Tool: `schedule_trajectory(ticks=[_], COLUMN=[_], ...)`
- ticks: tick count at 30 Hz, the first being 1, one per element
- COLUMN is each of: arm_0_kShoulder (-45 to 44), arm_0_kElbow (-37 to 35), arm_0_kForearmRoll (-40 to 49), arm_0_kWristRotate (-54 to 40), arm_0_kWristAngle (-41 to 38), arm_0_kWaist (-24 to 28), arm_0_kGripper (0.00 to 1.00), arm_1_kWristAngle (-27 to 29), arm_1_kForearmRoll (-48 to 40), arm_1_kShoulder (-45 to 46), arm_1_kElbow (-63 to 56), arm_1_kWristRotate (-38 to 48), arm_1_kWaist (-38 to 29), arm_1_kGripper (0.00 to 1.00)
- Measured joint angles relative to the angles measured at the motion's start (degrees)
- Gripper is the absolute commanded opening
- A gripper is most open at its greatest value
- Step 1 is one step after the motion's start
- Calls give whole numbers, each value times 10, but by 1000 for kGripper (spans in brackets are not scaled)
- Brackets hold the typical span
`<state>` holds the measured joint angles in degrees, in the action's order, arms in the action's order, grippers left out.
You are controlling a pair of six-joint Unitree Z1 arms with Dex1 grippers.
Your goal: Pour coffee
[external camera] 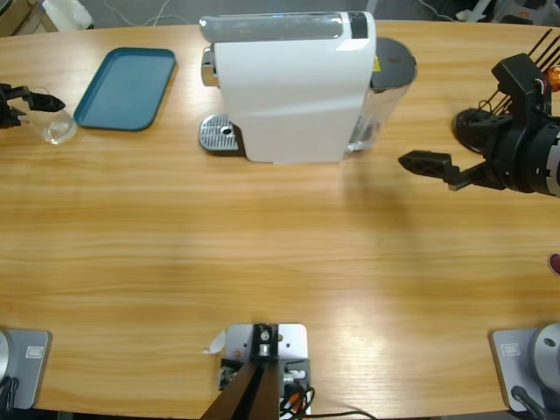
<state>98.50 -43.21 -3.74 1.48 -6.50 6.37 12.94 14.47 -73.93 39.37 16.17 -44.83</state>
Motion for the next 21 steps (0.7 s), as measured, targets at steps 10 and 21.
schedule_trajectory(ticks=[10, 21], arm_0_kShoulder=[22, 25], arm_0_kElbow=[0, 1], arm_0_kForearmRoll=[-23, -41], arm_0_kWristRotate=[0, 0], arm_0_kWristAngle=[0, 0], arm_0_kWaist=[6, 8], arm_0_kGripper=[883, 526], arm_1_kWristAngle=[-4, -7], arm_1_kForearmRoll=[0, 0], arm_1_kShoulder=[-1, -4], arm_1_kElbow=[0, 0], arm_1_kWristRotate=[0, 0], arm_1_kWaist=[0, 0], arm_1_kGripper=[1000, 1000])
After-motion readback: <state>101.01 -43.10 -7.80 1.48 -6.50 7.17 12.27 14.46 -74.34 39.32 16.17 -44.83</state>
